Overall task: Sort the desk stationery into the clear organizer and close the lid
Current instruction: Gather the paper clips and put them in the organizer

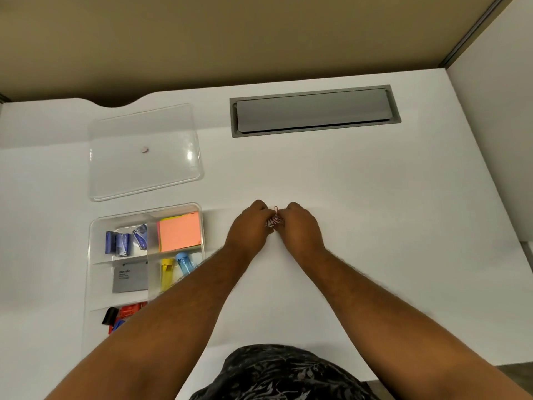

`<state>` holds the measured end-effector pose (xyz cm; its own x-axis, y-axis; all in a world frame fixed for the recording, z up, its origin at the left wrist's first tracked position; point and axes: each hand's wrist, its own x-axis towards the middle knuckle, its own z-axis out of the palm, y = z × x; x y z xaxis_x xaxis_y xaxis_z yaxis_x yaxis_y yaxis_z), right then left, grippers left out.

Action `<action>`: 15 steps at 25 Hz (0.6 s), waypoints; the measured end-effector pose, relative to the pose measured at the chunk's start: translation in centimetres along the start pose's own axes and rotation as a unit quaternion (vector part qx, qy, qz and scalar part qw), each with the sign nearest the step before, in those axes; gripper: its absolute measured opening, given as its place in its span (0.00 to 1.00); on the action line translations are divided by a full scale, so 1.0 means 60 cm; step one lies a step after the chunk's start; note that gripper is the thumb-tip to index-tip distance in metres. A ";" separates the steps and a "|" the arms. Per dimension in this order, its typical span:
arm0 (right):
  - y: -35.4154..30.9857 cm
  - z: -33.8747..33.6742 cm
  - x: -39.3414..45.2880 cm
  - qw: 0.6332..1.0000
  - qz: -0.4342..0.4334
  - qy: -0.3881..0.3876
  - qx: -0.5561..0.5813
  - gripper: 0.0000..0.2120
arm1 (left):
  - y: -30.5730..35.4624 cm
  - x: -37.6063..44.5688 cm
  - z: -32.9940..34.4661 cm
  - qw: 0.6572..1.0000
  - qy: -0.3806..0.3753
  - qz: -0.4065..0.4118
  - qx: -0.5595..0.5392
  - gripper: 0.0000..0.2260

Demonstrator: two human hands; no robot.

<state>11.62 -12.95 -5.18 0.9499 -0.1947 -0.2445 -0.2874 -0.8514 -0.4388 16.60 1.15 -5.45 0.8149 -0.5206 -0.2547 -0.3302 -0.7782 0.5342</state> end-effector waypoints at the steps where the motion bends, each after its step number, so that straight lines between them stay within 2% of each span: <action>1: -0.001 -0.003 0.008 1.000 0.000 -0.010 -0.015 0.08 | 0.001 0.003 -0.001 1.000 -0.006 -0.009 0.005 0.05; 2: -0.004 -0.008 0.015 0.999 -0.002 -0.024 -0.034 0.09 | 0.003 0.005 -0.003 1.000 -0.008 -0.021 0.009 0.03; 5: -0.017 -0.022 0.030 0.996 -0.003 -0.055 -0.069 0.08 | 0.011 0.014 -0.007 0.998 -0.007 -0.050 0.025 0.07; 9: -0.013 -0.021 0.027 0.997 0.001 -0.061 -0.039 0.07 | 0.018 0.016 -0.017 0.996 -0.018 -0.074 0.046 0.07; 12: 0.004 -0.021 0.014 0.996 0.044 -0.037 0.065 0.03 | 0.007 0.007 -0.022 0.996 -0.021 -0.084 0.029 0.04; 15: 0.003 -0.026 -0.011 0.966 0.115 -0.011 0.231 0.02 | 0.005 -0.017 -0.034 0.995 0.014 -0.092 -0.030 0.04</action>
<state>11.12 -13.74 -3.72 0.8528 -0.3379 -0.3982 -0.5199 -0.4776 -0.7082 16.66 2.17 -3.39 0.8719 -0.3615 -0.3303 -0.1470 -0.8367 0.5276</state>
